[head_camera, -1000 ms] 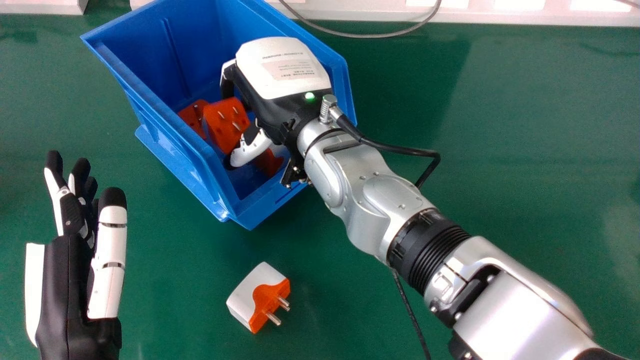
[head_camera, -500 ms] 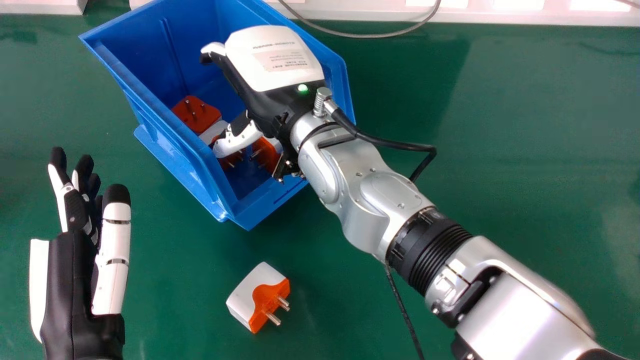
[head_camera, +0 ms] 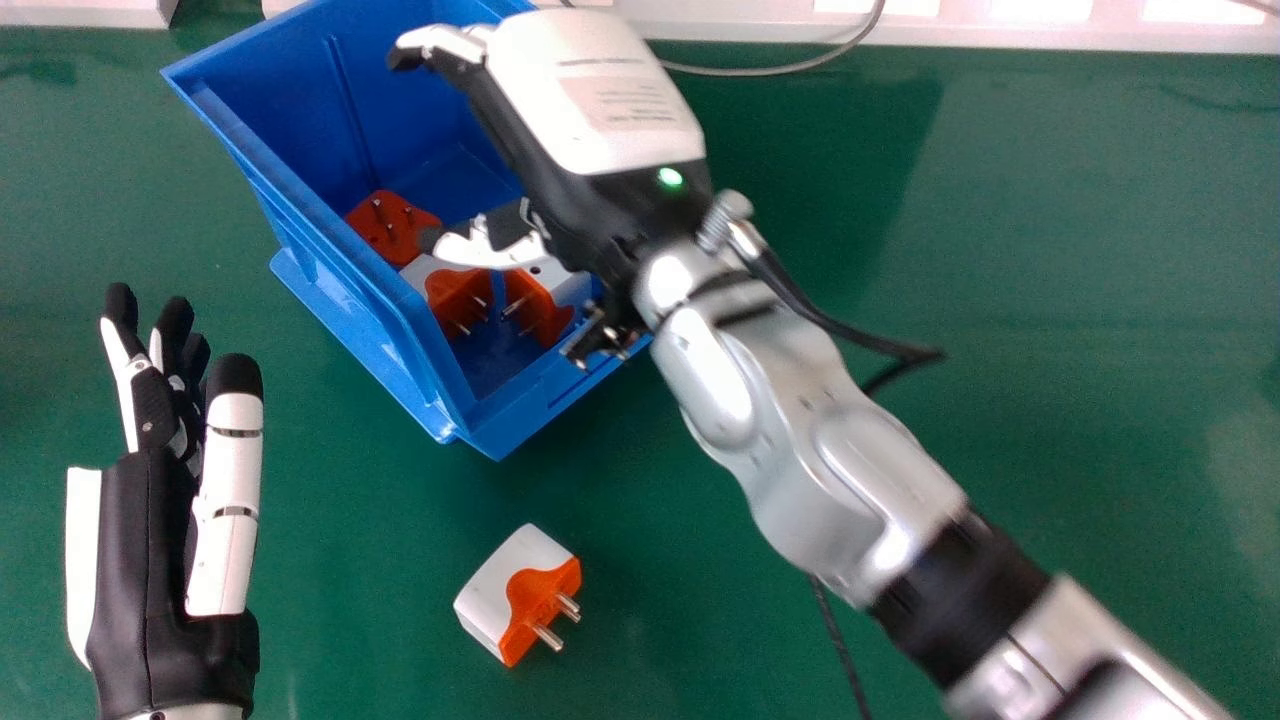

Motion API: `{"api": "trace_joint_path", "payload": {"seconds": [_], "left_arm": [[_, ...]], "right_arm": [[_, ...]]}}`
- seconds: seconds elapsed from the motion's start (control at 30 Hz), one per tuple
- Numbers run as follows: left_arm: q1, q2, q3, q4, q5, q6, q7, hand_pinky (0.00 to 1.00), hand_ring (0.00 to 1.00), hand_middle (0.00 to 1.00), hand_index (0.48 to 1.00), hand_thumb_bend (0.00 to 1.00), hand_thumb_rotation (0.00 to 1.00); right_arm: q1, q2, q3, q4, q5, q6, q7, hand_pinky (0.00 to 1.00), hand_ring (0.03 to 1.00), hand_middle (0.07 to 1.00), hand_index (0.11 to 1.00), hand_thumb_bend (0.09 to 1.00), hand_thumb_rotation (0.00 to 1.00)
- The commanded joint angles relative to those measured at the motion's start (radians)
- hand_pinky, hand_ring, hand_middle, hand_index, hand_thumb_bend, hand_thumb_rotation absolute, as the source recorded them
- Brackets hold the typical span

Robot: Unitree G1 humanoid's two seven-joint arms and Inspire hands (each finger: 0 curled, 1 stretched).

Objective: Pick all objects and put in blue box

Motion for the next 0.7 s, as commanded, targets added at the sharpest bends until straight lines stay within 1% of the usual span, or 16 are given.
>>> {"api": "trace_joint_path", "payload": {"seconds": [0.0,0.03,0.07,0.1,0.13,0.17,0.2,0.23,0.27,0.3,0.37,0.43,0.5,0.53,0.6,0.67], "left_arm": [[0.0,0.003,0.002,-0.001,-0.005,-0.022,-0.006,1.0,1.0,1.0,1.0,0.44,0.79],[0.002,0.008,0.004,0.004,0.008,-0.027,-0.005,1.0,1.0,1.0,1.0,0.45,0.8],[0.002,0.011,0.005,0.012,0.014,-0.035,-0.007,1.0,1.0,1.0,1.0,0.43,0.82],[0.001,0.009,0.006,0.017,0.013,-0.037,-0.007,1.0,1.0,1.0,1.0,0.43,0.82],[0.001,0.006,0.006,0.021,0.003,-0.038,-0.01,1.0,1.0,1.0,1.0,0.43,0.81],[0.002,0.003,0.005,0.025,-0.006,-0.04,-0.012,1.0,1.0,1.0,1.0,0.42,0.8],[0.004,0.0,0.004,0.028,-0.008,-0.042,-0.013,1.0,1.0,1.0,1.0,0.42,0.79],[0.007,-0.001,0.002,0.029,-0.002,-0.045,-0.011,1.0,1.0,1.0,1.0,0.42,0.78],[0.01,-0.002,0.002,0.032,0.004,-0.049,-0.01,1.0,1.0,1.0,1.0,0.4,0.78],[0.012,-0.003,0.001,0.035,0.007,-0.054,-0.01,1.0,1.0,1.0,1.0,0.39,0.78],[0.014,0.0,0.002,0.046,0.01,-0.065,-0.013,1.0,1.0,1.0,1.0,0.4,0.78],[0.013,0.004,0.003,0.059,0.015,-0.078,-0.015,1.0,1.0,1.0,1.0,0.42,0.78],[0.01,0.01,0.005,0.074,0.016,-0.094,-0.019,1.0,1.0,1.0,1.0,0.48,0.78],[0.009,0.012,0.006,0.082,0.02,-0.103,-0.019,1.0,1.0,1.0,1.0,0.49,0.78],[0.007,0.011,0.006,0.089,0.02,-0.108,-0.017,1.0,1.0,1.0,1.0,0.51,0.79],[0.003,0.01,0.006,0.099,0.015,-0.115,-0.017,1.0,1.0,1.0,1.0,0.52,0.79]], "right_arm": [[0.092,-0.033,-0.018,-0.196,-0.021,-0.011,0.012,0.56,0.714,0.786,0.771,0.392,0.19],[0.146,-0.051,-0.022,-0.264,-0.018,-0.023,0.019,0.56,0.712,0.785,0.772,0.393,0.19],[0.192,-0.066,-0.024,-0.324,-0.02,-0.028,0.03,0.56,0.716,0.784,0.777,0.388,0.23],[0.244,-0.081,-0.027,-0.382,-0.019,-0.036,0.034,0.55,0.715,0.78,0.781,0.391,0.25],[0.312,-0.107,-0.029,-0.452,-0.022,-0.042,0.045,0.54,0.704,0.77,0.771,0.419,0.23],[0.358,-0.123,-0.031,-0.499,-0.026,-0.045,0.054,0.53,0.7,0.767,0.769,0.419,0.28],[0.399,-0.138,-0.035,-0.535,-0.027,-0.055,0.058,0.53,0.696,0.765,0.768,0.418,0.33],[0.455,-0.161,-0.043,-0.572,-0.021,-0.072,0.057,0.52,0.693,0.763,0.766,0.421,0.35],[0.493,-0.173,-0.05,-0.595,-0.018,-0.087,0.056,0.52,0.694,0.764,0.764,0.436,0.37],[0.534,-0.191,-0.06,-0.614,-0.011,-0.109,0.052,0.53,0.695,0.764,0.764,0.443,0.37],[0.619,-0.226,-0.084,-0.641,0.009,-0.156,0.041,0.53,0.693,0.764,0.768,0.444,0.42],[0.697,-0.262,-0.112,-0.648,0.028,-0.214,0.019,0.54,0.686,0.756,0.769,0.453,0.48],[0.759,-0.3,-0.139,-0.631,0.042,-0.282,-0.013,0.53,0.673,0.739,0.754,0.462,0.51],[0.786,-0.316,-0.151,-0.618,0.049,-0.314,-0.027,0.53,0.669,0.732,0.744,0.465,0.52],[0.822,-0.336,-0.169,-0.583,0.051,-0.369,-0.057,0.53,0.665,0.721,0.727,0.473,0.51],[0.844,-0.344,-0.18,-0.54,0.045,-0.416,-0.088,0.52,0.646,0.701,0.701,0.49,0.49]]}}
